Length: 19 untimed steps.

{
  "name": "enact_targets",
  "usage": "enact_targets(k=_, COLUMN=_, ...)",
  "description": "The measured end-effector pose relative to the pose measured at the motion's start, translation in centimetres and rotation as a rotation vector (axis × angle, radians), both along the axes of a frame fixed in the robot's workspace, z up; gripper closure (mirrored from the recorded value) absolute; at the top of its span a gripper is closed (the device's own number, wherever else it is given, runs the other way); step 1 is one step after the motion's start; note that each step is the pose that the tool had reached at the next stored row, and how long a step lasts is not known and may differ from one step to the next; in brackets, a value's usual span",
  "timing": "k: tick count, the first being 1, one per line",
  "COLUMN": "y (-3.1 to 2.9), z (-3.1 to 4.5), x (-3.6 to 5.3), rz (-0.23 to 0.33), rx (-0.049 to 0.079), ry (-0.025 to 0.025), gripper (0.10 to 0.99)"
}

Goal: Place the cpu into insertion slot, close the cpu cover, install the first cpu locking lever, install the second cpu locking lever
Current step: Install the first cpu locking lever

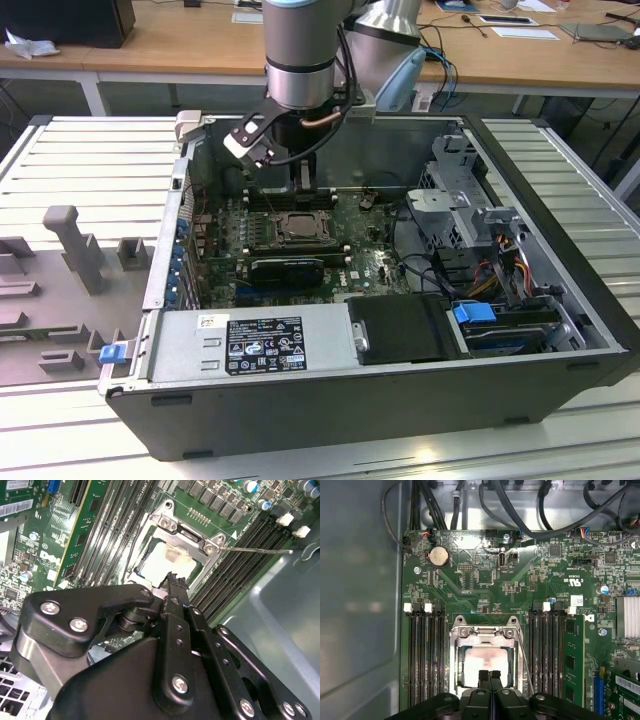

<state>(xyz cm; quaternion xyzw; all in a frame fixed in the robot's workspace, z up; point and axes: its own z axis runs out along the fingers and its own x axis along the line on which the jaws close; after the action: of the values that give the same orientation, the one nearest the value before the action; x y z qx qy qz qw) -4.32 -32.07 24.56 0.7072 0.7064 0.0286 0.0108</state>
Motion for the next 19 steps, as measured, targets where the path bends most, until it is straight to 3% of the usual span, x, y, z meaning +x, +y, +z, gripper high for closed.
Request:
enact_targets(k=13, y=0.01, z=2.94, x=0.0, rz=0.004, rx=-0.001, ry=-0.0001, gripper=0.98)
enact_targets(k=15, y=0.01, z=2.94, x=0.0, rz=0.069, rx=-0.001, ry=0.0, gripper=0.98)
enact_targets(k=16, y=0.01, z=2.71, x=0.0, rz=0.132, rx=-0.001, ry=0.0008, gripper=0.98)
enact_targets(k=17, y=-0.01, z=2.33, x=-0.01, rz=0.161, rx=-0.001, ry=0.002, gripper=0.98)
enact_targets(k=19, y=-0.01, z=2.13, x=-0.01, rz=0.175, rx=-0.001, ry=0.0026, gripper=0.98)
